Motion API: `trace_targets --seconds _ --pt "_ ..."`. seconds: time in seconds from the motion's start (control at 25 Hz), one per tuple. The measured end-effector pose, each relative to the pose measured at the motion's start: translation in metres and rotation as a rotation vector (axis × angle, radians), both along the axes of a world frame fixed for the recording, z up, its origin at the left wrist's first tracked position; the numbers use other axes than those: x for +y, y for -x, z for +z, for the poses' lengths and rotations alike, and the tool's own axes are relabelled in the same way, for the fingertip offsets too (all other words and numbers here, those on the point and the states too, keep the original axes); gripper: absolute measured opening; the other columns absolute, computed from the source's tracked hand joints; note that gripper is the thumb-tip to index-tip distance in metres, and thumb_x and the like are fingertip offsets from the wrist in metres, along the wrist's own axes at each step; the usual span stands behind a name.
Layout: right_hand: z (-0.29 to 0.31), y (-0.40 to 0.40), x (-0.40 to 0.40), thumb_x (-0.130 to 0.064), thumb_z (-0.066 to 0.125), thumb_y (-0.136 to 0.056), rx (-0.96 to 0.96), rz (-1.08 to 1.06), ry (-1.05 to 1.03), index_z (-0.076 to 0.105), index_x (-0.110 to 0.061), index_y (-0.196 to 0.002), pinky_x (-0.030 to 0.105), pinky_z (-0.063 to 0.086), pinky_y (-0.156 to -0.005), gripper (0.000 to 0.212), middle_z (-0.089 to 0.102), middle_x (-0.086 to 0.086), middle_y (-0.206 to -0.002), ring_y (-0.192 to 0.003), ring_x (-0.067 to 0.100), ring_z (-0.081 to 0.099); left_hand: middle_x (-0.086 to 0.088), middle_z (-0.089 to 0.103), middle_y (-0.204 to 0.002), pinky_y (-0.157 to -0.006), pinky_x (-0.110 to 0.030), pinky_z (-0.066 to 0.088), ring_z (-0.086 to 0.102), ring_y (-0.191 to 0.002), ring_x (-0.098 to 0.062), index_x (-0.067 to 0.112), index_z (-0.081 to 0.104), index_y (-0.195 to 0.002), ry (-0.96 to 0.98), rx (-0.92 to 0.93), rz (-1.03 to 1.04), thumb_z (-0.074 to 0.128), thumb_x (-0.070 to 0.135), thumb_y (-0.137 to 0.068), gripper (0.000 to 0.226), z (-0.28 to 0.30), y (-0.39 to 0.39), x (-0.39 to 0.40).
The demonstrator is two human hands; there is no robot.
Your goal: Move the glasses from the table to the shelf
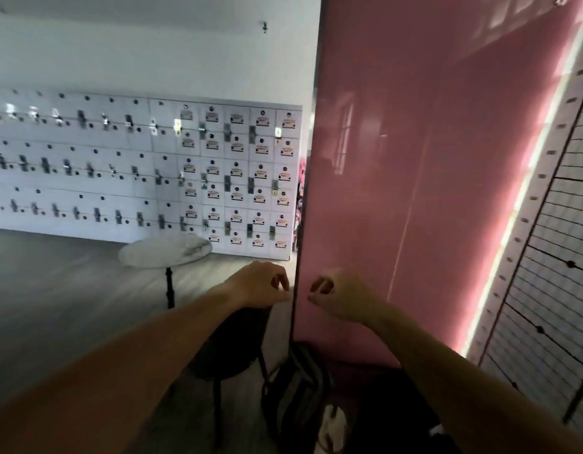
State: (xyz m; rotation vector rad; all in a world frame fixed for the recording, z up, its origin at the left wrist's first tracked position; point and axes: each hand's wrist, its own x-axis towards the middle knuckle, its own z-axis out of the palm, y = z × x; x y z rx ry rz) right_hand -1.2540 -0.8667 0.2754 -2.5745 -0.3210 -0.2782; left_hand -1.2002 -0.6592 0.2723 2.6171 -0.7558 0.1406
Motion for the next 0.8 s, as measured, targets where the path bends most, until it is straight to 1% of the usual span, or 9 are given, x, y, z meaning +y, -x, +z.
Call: trace_targets --seconds 0.08,0.16,0.24,0.36,0.48,0.56,0.64,0.72,0.8 --pt "-0.002 -0.027 0.029 -0.034 0.073 -0.081 0.017 0.048 0.0 0.069 -0.025 -0.088 0.02 0.046 -0.06 0.012 0.066 -0.011 -0.081 -0.073 0.003 0.062 0.017 0.066 -0.083 -0.07 -0.021 0.045 0.063 -0.081 -0.005 0.035 0.068 -0.088 -0.01 0.035 0.053 0.07 0.041 -0.079 0.011 -0.004 -0.014 0.033" --pt "-0.001 -0.066 0.065 -0.038 0.072 -0.08 0.036 0.125 0.012 0.066 -0.032 -0.085 0.016 0.043 -0.058 0.01 0.065 -0.013 -0.083 -0.075 0.001 0.062 0.019 0.065 -0.08 -0.066 -0.017 0.042 0.063 -0.079 -0.001 0.039 0.064 -0.084 0.0 0.058 0.132 0.071 0.04 -0.08 0.008 -0.01 -0.038 0.074" --pt "-0.002 -0.104 0.099 -0.039 0.073 -0.079 0.057 0.193 0.008 0.063 -0.036 -0.083 0.019 0.046 -0.062 0.011 0.066 -0.012 -0.087 -0.078 0.002 0.063 0.018 0.066 -0.081 -0.065 -0.017 0.041 0.062 -0.078 0.0 0.039 0.063 -0.083 0.001 0.054 0.203 0.071 0.039 -0.081 0.009 -0.016 -0.061 0.109" --pt "-0.007 -0.156 0.139 -0.04 0.074 -0.079 0.058 0.236 0.0 0.061 -0.038 -0.081 0.021 0.047 -0.065 0.013 0.066 -0.012 -0.087 -0.079 0.003 0.063 0.016 0.068 -0.083 -0.069 -0.021 0.045 0.063 -0.079 -0.003 0.038 0.064 -0.084 -0.018 0.068 0.273 0.07 0.039 -0.08 0.008 -0.021 -0.097 0.146" --pt "-0.012 -0.219 0.168 -0.04 0.075 -0.078 0.051 0.285 -0.019 0.064 -0.036 -0.081 0.021 0.048 -0.063 0.012 0.066 -0.013 -0.084 -0.076 0.003 0.063 0.017 0.065 -0.079 -0.073 -0.024 0.048 0.065 -0.081 -0.005 0.037 0.064 -0.084 -0.027 0.079 0.35 0.071 0.037 -0.08 0.008 -0.021 -0.146 0.175" --pt "-0.011 -0.264 0.182 -0.04 0.074 -0.078 0.065 0.32 -0.025 0.067 -0.032 -0.085 0.018 0.045 -0.058 0.013 0.066 -0.012 -0.082 -0.074 0.002 0.063 0.016 0.066 -0.078 -0.078 -0.028 0.052 0.066 -0.082 -0.008 0.037 0.065 -0.082 -0.02 0.074 0.397 0.072 0.036 -0.08 0.008 -0.02 -0.182 0.19" --pt "-0.007 -0.301 0.193 -0.04 0.073 -0.077 0.084 0.347 -0.022 0.069 -0.029 -0.088 0.017 0.043 -0.057 0.016 0.067 -0.011 -0.084 -0.075 0.001 0.063 0.015 0.066 -0.08 -0.081 -0.029 0.052 0.065 -0.083 -0.008 0.035 0.066 -0.084 -0.031 0.067 0.435 0.072 0.036 -0.08 0.007 -0.017 -0.211 0.202" --pt "-0.001 -0.34 0.207 -0.039 0.073 -0.078 0.075 0.386 -0.016 0.069 -0.029 -0.089 0.015 0.04 -0.056 0.015 0.066 -0.011 -0.086 -0.075 -0.001 0.062 0.013 0.066 -0.082 -0.081 -0.028 0.051 0.064 -0.085 -0.009 0.033 0.068 -0.087 -0.04 0.052 0.467 0.071 0.037 -0.08 0.008 -0.012 -0.242 0.211" --pt "0.003 -0.375 0.222 -0.039 0.073 -0.08 0.068 0.416 -0.01 0.069 -0.029 -0.088 0.013 0.037 -0.054 0.014 0.064 -0.014 -0.086 -0.074 -0.003 0.06 0.013 0.066 -0.082 -0.078 -0.027 0.048 0.063 -0.086 -0.01 0.033 0.069 -0.088 -0.031 0.039 0.496 0.071 0.037 -0.08 0.009 -0.006 -0.271 0.223"
